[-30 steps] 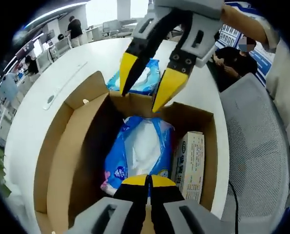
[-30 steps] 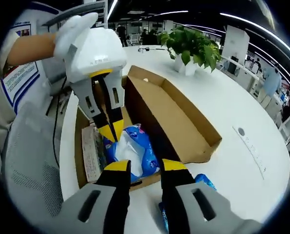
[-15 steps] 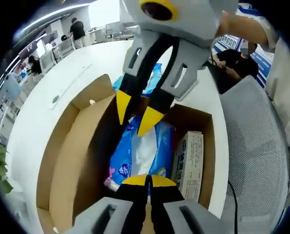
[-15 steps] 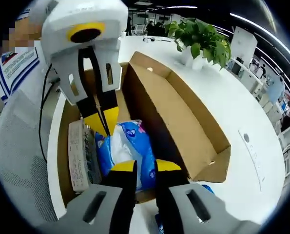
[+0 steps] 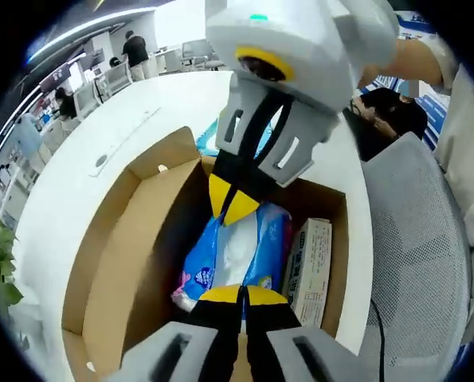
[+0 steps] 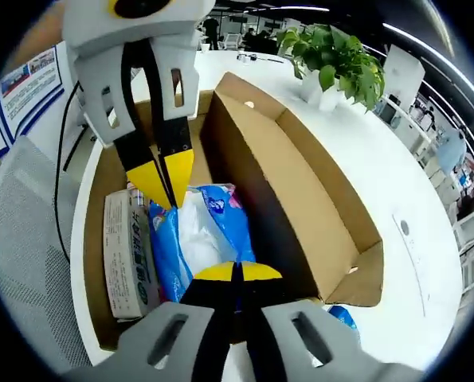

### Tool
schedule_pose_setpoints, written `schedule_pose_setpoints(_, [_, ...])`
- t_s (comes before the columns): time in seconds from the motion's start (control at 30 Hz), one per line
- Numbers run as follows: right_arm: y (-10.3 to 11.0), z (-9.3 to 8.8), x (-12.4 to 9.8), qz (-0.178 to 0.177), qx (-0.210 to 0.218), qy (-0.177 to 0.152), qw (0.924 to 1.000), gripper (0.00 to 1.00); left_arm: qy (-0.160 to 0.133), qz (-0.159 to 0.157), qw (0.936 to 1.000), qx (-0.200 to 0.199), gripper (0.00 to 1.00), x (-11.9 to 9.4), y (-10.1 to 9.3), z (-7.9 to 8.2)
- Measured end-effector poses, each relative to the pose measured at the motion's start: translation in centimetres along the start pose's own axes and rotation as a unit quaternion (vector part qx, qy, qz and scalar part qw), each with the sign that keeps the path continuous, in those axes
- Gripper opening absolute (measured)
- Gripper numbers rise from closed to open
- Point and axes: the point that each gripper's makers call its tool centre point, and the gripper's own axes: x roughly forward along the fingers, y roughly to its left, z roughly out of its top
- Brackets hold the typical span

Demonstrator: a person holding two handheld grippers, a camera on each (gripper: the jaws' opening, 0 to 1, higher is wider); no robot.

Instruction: Operate the shoe box by opening the lid, removing the specified soft item, and placing it in the target area until the item is outside and the box remains undamaged.

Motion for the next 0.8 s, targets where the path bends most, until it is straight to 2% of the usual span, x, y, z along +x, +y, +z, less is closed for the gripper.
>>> schedule_pose_setpoints(0.23, [-0.2,0.9,-0.9,-0.002,0.001,-0.016,0.9999,0.00,-0.009,0.010,0.9999,-0.002,0.00,-1.2,0.2,0.5])
schedule_pose_setpoints(0.8, [-0.8,4.9,-4.6,-0.008,-0.020,-0.051,0.9985,0.00,-0.025,0.030,0.9992,0.001,0.00,-5.3,0.1,2.4])
